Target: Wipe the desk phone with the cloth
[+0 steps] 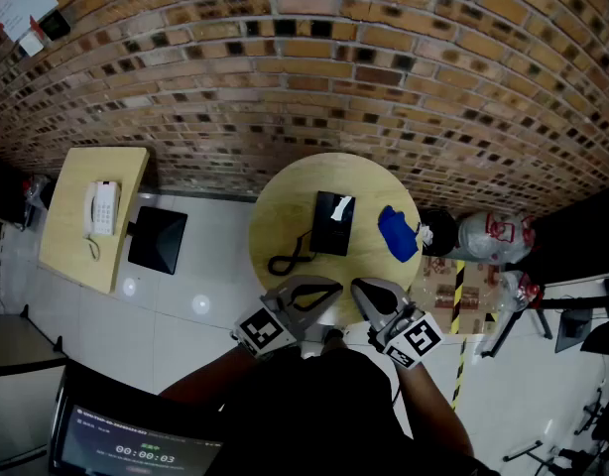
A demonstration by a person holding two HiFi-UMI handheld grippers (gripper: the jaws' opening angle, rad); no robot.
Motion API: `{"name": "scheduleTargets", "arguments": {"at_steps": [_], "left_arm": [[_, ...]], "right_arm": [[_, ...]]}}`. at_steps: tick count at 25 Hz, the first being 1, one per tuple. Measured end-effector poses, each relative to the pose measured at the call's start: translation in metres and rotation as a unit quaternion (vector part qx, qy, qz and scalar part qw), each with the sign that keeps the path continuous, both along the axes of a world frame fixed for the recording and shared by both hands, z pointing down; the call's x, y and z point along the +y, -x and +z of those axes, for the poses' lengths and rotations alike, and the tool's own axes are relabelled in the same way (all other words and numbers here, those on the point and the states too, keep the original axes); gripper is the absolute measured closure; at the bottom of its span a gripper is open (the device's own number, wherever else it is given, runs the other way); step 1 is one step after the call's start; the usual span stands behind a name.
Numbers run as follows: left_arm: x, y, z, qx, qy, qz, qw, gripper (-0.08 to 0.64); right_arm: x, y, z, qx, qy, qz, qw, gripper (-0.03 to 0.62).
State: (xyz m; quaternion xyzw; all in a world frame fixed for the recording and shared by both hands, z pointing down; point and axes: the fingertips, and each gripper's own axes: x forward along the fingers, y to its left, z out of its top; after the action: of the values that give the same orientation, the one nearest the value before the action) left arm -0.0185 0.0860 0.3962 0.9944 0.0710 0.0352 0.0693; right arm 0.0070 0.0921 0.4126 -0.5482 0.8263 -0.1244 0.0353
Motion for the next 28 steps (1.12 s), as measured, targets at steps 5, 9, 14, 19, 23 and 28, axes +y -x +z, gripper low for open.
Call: {"name": "scheduleTargets", "arguments": {"at_steps": [5,9,14,19,23,28], "left_arm": [[-0.003,-0.014,0.004,-0.002,0.002,0.002,1.0,0.571],[-0.003,-0.025,0.01,-0.009,0.004,0.008,0.9999,0.571],[-0.007,-0.04,0.016,-0.015,0.004,0.011,0.9998,0.571],[-0.012,-0.057,0.02,-0.019,0.006,0.014,0.9997,0.571],[-0.014,-0.072,0.027,-0.027,0.009,0.017,0.9994,0.571],[-0.019,-0.09,0.034,-0.028,0.009,0.02,0.9994,0.571]], "right_arm": [[-0.003,-0.016,0.008,-0.006,0.008,0.003,1.0,0.591],[-0.005,-0.03,0.016,-0.005,0.014,0.012,1.0,0.591],[-0.009,-0.057,0.034,-0.014,0.029,0.029,0.999,0.589],[-0.014,-0.088,0.057,-0.012,0.048,0.051,0.997,0.586],[-0.016,-0.115,0.085,-0.011,0.077,0.069,0.995,0.584],[-0.02,-0.143,0.135,0.041,0.131,0.074,0.988,0.578]]}}
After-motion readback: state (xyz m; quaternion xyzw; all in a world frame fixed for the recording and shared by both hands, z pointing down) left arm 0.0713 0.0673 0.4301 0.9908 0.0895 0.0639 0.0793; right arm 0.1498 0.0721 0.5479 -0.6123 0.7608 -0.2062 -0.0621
